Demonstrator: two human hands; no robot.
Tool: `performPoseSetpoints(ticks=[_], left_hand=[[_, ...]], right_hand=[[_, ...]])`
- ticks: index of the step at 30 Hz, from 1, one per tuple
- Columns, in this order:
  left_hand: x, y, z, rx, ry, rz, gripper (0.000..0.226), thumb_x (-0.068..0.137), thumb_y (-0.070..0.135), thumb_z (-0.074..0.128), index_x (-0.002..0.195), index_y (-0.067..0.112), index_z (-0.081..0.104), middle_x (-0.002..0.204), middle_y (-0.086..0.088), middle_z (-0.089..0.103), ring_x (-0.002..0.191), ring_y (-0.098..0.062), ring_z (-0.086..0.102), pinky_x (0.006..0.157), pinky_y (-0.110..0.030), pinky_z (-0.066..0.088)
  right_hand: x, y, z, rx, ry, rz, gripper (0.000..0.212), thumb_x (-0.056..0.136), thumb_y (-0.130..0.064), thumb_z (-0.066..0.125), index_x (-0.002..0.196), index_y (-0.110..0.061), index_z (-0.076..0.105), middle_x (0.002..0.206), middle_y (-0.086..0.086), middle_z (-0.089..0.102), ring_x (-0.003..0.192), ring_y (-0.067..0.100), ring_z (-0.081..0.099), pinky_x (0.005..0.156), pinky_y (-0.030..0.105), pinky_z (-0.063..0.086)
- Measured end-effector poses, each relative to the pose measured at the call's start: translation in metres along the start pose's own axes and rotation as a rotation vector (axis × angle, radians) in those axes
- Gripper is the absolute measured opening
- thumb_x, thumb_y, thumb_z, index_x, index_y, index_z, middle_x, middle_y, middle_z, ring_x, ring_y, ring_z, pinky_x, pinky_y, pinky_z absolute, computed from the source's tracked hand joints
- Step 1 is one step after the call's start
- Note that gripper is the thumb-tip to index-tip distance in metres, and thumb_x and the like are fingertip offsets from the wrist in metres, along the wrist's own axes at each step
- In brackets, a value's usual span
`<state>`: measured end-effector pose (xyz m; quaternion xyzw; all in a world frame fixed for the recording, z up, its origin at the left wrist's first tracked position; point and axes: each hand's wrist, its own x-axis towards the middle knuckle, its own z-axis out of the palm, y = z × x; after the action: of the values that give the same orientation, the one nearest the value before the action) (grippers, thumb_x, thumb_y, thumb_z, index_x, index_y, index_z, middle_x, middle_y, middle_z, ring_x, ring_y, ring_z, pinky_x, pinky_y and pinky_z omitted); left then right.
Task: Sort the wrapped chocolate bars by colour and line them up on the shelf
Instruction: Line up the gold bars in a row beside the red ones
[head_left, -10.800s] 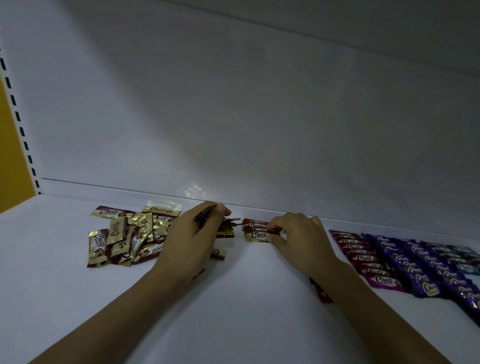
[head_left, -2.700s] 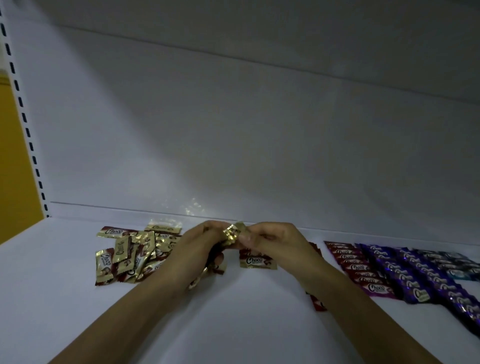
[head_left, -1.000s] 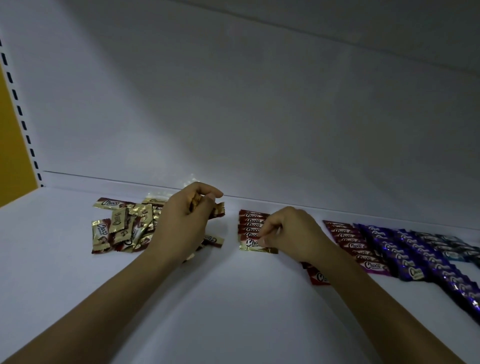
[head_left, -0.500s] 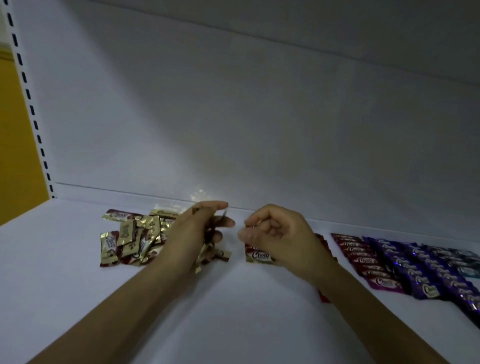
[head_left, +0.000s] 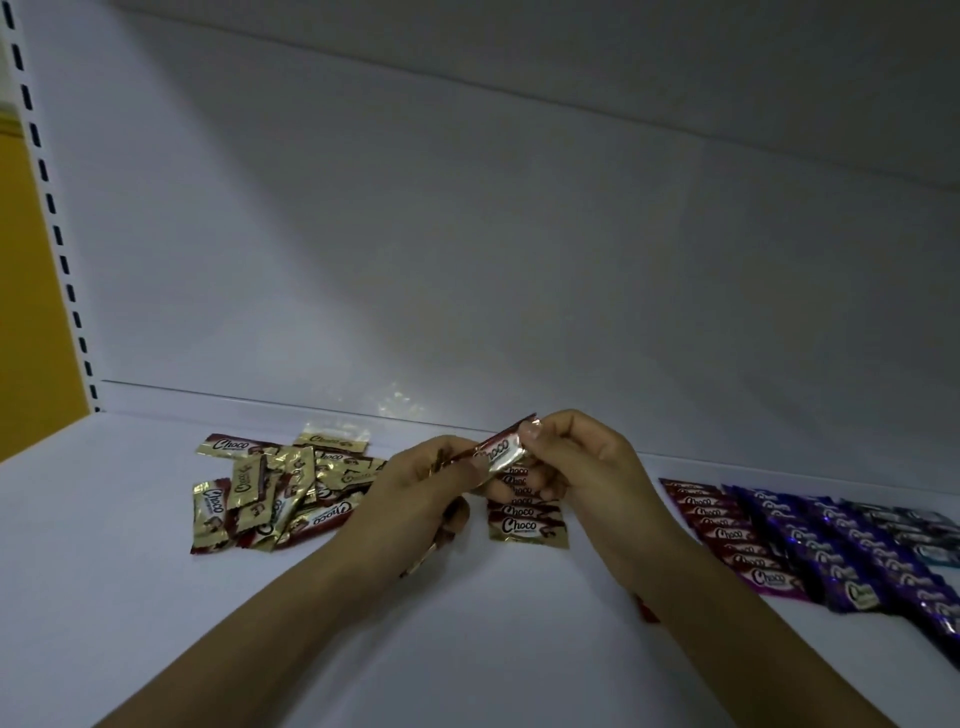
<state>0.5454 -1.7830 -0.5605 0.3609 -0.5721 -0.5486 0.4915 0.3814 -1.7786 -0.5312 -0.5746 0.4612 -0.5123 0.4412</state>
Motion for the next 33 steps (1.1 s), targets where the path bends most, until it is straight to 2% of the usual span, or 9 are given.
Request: performPoseSetpoints(ticks=[6, 9, 11, 14, 18, 21, 24, 29, 33], left_hand=[[0.001, -0.001, 0.0, 0.028, 0.077, 0.046, 0.019, 0.095, 0.012, 0.052, 0.079, 0.007, 0.061, 0.063, 0.002, 0.069, 0.039, -0.005, 0.037, 0.038, -0.013, 0.032], [0.002, -0.002, -0.002, 0.073, 0.142, 0.098, 0.022, 0.094, 0.016, 0.055, 0.076, 0.004, 0.058, 0.051, 0.006, 0.062, 0.036, -0.005, 0.032, 0.035, -0.014, 0.029], [0.001, -0.003, -0.002, 0.125, 0.148, 0.158, 0.021, 0.093, 0.016, 0.057, 0.075, 0.006, 0.058, 0.056, 0.004, 0.064, 0.037, -0.004, 0.035, 0.037, -0.014, 0.03], [0.0, -0.006, 0.001, 0.189, 0.124, 0.202, 0.017, 0.093, 0.016, 0.057, 0.078, 0.009, 0.062, 0.063, 0.002, 0.067, 0.038, -0.001, 0.039, 0.039, -0.013, 0.033], [0.004, -0.009, -0.003, 0.163, 0.258, 0.146, 0.014, 0.093, 0.018, 0.056, 0.085, 0.014, 0.067, 0.062, 0.003, 0.067, 0.04, -0.002, 0.039, 0.038, -0.012, 0.032], [0.007, -0.008, -0.009, 0.149, 0.323, 0.108, 0.013, 0.093, 0.02, 0.056, 0.087, 0.015, 0.067, 0.061, 0.005, 0.066, 0.042, -0.003, 0.04, 0.04, -0.013, 0.034], [0.006, -0.008, -0.008, 0.171, 0.315, 0.101, 0.013, 0.092, 0.02, 0.056, 0.086, 0.016, 0.067, 0.061, 0.006, 0.066, 0.044, -0.002, 0.042, 0.043, -0.013, 0.035], [0.006, -0.006, -0.005, 0.144, 0.3, 0.09, 0.014, 0.092, 0.016, 0.056, 0.086, 0.015, 0.068, 0.06, 0.004, 0.066, 0.042, -0.004, 0.039, 0.041, -0.014, 0.034], [0.006, -0.006, -0.005, 0.12, 0.302, 0.047, 0.015, 0.093, 0.017, 0.056, 0.086, 0.014, 0.068, 0.059, 0.005, 0.065, 0.041, -0.003, 0.041, 0.038, -0.012, 0.033]], right_hand=[[0.003, 0.0, -0.003, -0.029, -0.041, 0.014, 0.008, 0.088, -0.015, 0.063, 0.093, -0.015, 0.069, 0.071, -0.001, 0.068, 0.06, 0.01, 0.059, 0.062, 0.023, 0.05], [0.004, 0.0, -0.008, -0.127, -0.103, 0.054, 0.008, 0.085, -0.01, 0.066, 0.088, -0.015, 0.07, 0.075, 0.001, 0.071, 0.068, 0.014, 0.065, 0.066, 0.025, 0.052], [0.004, -0.001, -0.009, -0.231, -0.145, 0.018, 0.007, 0.082, -0.011, 0.071, 0.085, -0.018, 0.07, 0.081, 0.005, 0.073, 0.077, 0.02, 0.069, 0.076, 0.031, 0.055], [0.004, -0.004, -0.015, -0.39, -0.172, -0.054, 0.005, 0.081, -0.014, 0.073, 0.081, -0.019, 0.074, 0.082, 0.007, 0.073, 0.081, 0.024, 0.07, 0.077, 0.033, 0.056], [0.008, -0.005, -0.034, -0.708, -0.177, 0.03, 0.006, 0.08, -0.019, 0.075, 0.082, -0.024, 0.075, 0.08, -0.005, 0.073, 0.079, 0.011, 0.069, 0.077, 0.028, 0.054], [0.004, -0.001, -0.033, -0.905, -0.256, 0.112, 0.006, 0.075, -0.031, 0.078, 0.077, -0.033, 0.072, 0.073, -0.018, 0.068, 0.08, 0.001, 0.064, 0.089, 0.03, 0.048], [0.005, 0.002, -0.029, -1.097, -0.205, 0.076, 0.002, 0.077, -0.037, 0.074, 0.076, -0.036, 0.073, 0.068, -0.023, 0.063, 0.084, -0.001, 0.057, 0.102, 0.035, 0.035], [0.004, 0.003, -0.027, -1.113, -0.173, 0.026, 0.012, 0.074, -0.039, 0.077, 0.066, -0.035, 0.069, 0.065, -0.021, 0.061, 0.082, 0.001, 0.057, 0.105, 0.036, 0.031], [0.004, 0.006, -0.023, -1.107, -0.165, -0.007, 0.009, 0.075, -0.038, 0.076, 0.076, -0.03, 0.074, 0.068, -0.02, 0.06, 0.081, 0.003, 0.058, 0.104, 0.037, 0.035]])
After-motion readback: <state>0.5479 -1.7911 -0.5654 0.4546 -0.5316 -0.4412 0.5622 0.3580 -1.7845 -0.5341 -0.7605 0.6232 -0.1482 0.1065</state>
